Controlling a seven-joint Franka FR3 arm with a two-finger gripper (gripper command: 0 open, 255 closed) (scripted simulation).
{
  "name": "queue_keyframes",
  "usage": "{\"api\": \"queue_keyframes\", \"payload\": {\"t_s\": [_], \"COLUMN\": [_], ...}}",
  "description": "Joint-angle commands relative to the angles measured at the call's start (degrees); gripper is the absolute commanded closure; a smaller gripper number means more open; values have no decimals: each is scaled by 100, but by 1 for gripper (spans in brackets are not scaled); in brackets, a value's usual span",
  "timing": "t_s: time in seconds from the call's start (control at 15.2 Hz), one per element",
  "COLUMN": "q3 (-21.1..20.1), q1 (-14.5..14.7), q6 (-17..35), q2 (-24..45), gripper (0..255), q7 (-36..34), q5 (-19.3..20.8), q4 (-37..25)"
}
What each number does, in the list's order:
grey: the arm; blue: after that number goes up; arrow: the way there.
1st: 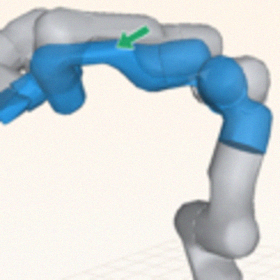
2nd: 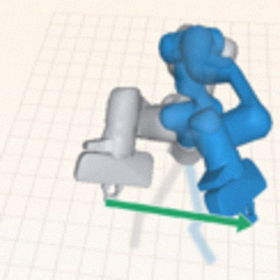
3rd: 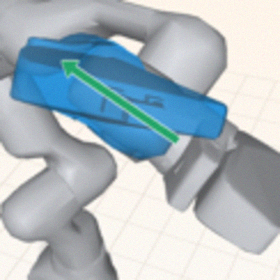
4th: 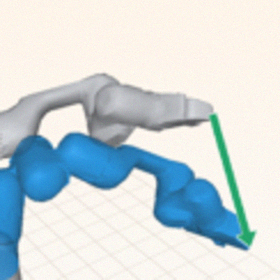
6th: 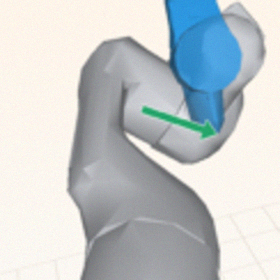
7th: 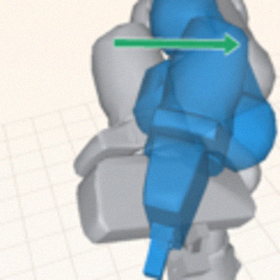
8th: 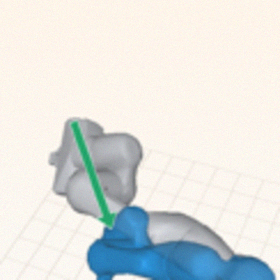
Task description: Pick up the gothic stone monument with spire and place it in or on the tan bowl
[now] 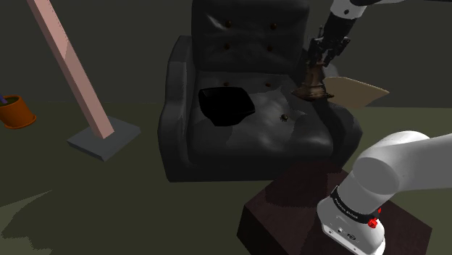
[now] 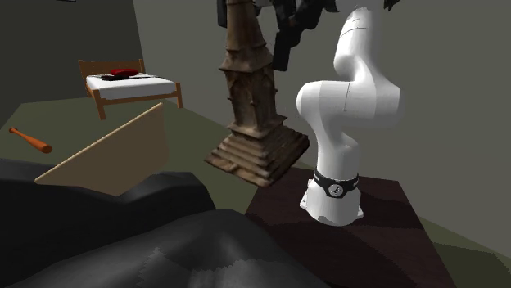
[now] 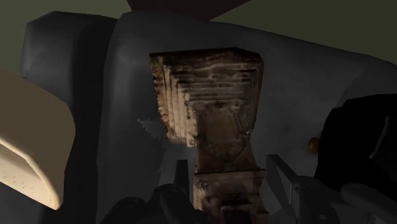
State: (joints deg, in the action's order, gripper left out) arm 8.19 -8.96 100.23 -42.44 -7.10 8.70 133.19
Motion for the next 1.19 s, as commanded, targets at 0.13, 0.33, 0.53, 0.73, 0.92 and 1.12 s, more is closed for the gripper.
{"api": "queue_keyframes", "payload": {"t_s": [0.13,0.33,0.53,0.73,0.92,1.12], "q3": [523,915,1312,1718,2143,2593], "q1": [-149,-229,-284,-310,-300,-261], "q6": [47,111,180,250,314,368], "q2": [169,370,626,936,1300,1727], "gripper": [255,255,255,255,255,255], "q7": [573,990,1413,1846,2295,2773], "q5": [230,365,457,499,477,371], "q4": [-202,-402,-657,-968,-1334,-1757]}}
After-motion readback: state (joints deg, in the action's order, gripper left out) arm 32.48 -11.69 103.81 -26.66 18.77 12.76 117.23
